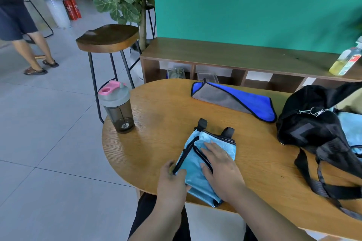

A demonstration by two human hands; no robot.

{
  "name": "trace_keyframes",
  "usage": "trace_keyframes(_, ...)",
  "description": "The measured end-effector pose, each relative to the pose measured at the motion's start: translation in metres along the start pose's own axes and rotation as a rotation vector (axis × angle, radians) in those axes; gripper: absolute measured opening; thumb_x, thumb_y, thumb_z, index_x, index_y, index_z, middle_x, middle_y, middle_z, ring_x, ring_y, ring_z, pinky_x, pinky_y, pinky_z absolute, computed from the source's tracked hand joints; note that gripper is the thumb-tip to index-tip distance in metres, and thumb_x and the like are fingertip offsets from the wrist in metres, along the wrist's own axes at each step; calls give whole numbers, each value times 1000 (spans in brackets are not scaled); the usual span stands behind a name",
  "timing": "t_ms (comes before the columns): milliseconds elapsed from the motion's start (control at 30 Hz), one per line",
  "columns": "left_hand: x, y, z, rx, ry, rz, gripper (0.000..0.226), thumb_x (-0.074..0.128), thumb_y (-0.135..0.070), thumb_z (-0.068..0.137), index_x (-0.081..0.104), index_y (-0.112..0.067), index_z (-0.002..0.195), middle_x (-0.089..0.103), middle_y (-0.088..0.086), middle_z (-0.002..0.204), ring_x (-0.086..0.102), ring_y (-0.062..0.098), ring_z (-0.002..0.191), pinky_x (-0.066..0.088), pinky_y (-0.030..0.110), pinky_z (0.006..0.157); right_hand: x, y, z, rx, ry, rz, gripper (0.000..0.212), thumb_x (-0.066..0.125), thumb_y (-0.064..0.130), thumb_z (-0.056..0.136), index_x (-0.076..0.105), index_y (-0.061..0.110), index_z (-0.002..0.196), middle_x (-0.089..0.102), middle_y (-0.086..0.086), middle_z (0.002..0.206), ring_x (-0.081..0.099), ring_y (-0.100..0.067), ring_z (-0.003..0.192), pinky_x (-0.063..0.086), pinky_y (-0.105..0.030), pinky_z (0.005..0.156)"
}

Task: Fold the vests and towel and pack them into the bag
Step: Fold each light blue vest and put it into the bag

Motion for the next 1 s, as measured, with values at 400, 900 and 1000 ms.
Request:
trace_keyframes(400, 41, -59, 87, 638, 279, 1230, 52, 63, -49, 100, 54, -26, 146, 59, -6, 130, 60, 9, 114, 49, 27, 97, 0, -13, 7, -204, 41, -181, 64, 17, 51, 108, 33, 25, 164, 22, 6, 173, 3, -11, 161, 6, -37, 131)
trace_keyframes(900, 65, -72, 120, 580, 126, 1258, 11, 64, -25, 99, 72, -18, 96, 72, -2, 85, 68, 17, 81, 58, 33, 75, -16, -16, -26, -246, 151, -97, 82, 25, 73, 104, 1, 29, 169, -11, 15, 174, -24, -1, 156, -5, -35, 130)
trace_keyframes(1000, 65, -80, 122, 498, 151, 1207, 6, 70, -22, 94, 71, -21, 88, 70, -5, 83, 68, 15, 78, 55, 28, 72, -27, -31, -26, -289, 201, -123, 86, 27, 77, 102, -7, 32, 168, -17, 19, 173, -28, 1, 154, -4, -36, 130)
Point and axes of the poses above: each hand's wrist, its own z-axis towards the middle knuckle, its own x-axis out of the palm, y = z × x, the point moved 1 cm from there along z, towards the middle knuckle
